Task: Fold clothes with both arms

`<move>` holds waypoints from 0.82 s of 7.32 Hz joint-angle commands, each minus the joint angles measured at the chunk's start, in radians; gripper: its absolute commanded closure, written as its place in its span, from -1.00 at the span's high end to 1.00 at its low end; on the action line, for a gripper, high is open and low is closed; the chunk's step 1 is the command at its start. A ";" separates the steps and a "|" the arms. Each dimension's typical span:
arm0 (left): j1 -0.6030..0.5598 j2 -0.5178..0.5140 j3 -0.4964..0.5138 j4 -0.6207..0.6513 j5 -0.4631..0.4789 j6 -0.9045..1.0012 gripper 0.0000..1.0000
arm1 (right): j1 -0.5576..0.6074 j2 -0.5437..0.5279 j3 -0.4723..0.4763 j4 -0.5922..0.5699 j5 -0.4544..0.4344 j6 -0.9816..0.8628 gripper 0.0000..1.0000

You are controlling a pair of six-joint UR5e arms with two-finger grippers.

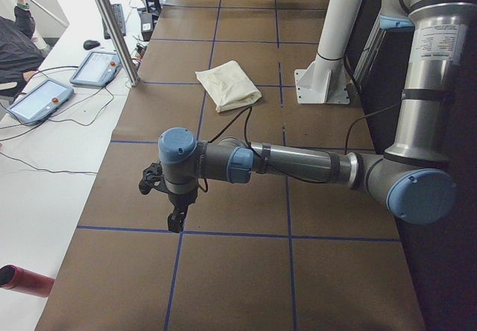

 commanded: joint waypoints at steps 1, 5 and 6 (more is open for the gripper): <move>0.000 0.002 0.006 0.000 -0.002 0.000 1.00 | 0.001 0.005 0.001 0.008 0.002 0.017 1.00; 0.002 0.016 0.006 0.000 -0.003 0.000 1.00 | 0.001 0.010 0.002 0.008 0.002 0.018 1.00; 0.002 0.018 0.006 0.000 -0.003 -0.002 1.00 | 0.001 0.010 0.002 0.008 0.003 0.018 1.00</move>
